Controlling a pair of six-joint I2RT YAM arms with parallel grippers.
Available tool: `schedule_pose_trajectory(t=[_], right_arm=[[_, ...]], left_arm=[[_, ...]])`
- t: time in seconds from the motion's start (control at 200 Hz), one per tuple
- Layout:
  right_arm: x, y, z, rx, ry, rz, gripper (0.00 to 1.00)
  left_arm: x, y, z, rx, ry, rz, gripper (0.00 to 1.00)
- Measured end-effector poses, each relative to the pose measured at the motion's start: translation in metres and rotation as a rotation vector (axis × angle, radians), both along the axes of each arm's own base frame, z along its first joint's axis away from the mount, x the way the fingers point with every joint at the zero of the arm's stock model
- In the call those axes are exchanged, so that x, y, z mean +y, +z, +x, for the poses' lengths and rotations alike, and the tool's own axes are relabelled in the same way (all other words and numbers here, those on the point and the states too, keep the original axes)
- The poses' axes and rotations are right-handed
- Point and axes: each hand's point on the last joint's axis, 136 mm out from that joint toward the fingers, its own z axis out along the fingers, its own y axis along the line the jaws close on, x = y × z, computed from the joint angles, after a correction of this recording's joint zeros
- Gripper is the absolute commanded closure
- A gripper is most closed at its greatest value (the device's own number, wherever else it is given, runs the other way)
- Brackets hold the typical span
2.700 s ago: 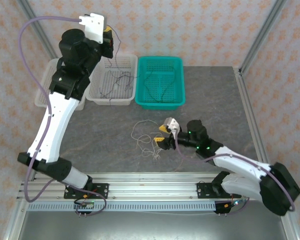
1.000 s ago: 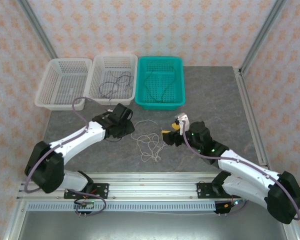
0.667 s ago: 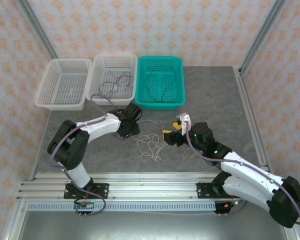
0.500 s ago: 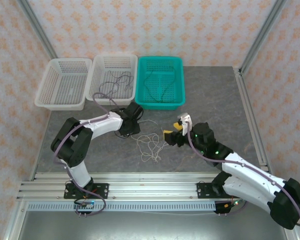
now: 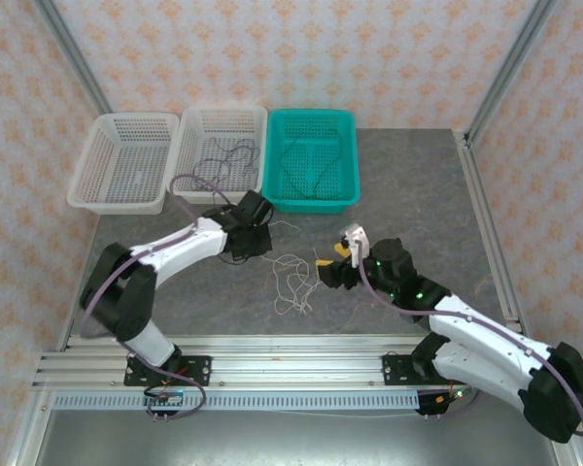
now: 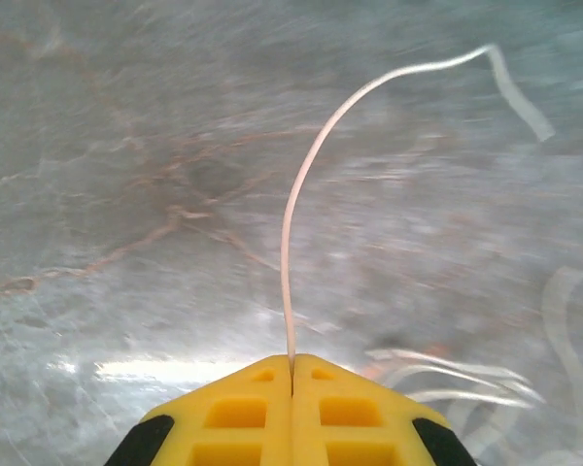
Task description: Untangle the cables
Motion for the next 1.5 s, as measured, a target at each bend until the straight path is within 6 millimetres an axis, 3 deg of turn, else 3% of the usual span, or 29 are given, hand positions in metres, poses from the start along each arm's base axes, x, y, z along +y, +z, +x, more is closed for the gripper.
schedule_pose_trajectory(t=[0.2, 0.3, 0.445, 0.726, 0.866, 1.031, 1.181, 1.326, 1.496], right_arm=[[0.023, -0.008, 0.012, 0.001, 0.095, -0.074, 0.18], [0.038, -0.006, 0.024, -0.016, 0.125, -0.078, 0.11], [0.055, -0.003, 0.043, -0.076, 0.128, -0.041, 0.09], [0.088, 0.003, 0.064, -0.120, 0.172, 0.083, 0.13], [0.098, -0.014, 0.067, -0.092, 0.174, 0.098, 0.23], [0.091, -0.044, 0.061, -0.051, 0.167, 0.045, 0.48], [0.083, -0.068, 0.053, -0.008, 0.170, -0.012, 0.54], [0.077, -0.082, 0.047, 0.022, 0.171, -0.037, 0.54], [0.066, -0.102, 0.037, 0.068, 0.163, -0.078, 0.54]], left_arm=[[-0.037, 0.086, 0.001, -0.157, -0.125, -0.188, 1.00], [-0.049, 0.114, -0.002, -0.199, -0.177, -0.252, 1.00], [-0.064, 0.153, -0.002, -0.254, -0.246, -0.331, 1.00], [-0.083, 0.246, -0.005, -0.411, -0.348, -0.482, 1.00], [-0.086, 0.304, -0.007, -0.525, -0.378, -0.548, 1.00], [-0.081, 0.391, -0.016, -0.708, -0.402, -0.628, 1.00], [-0.069, 0.464, -0.028, -0.869, -0.405, -0.678, 1.00], [-0.043, 0.513, -0.027, -1.005, -0.345, -0.663, 1.00], [0.014, 0.551, -0.007, -1.147, -0.167, -0.620, 1.00]])
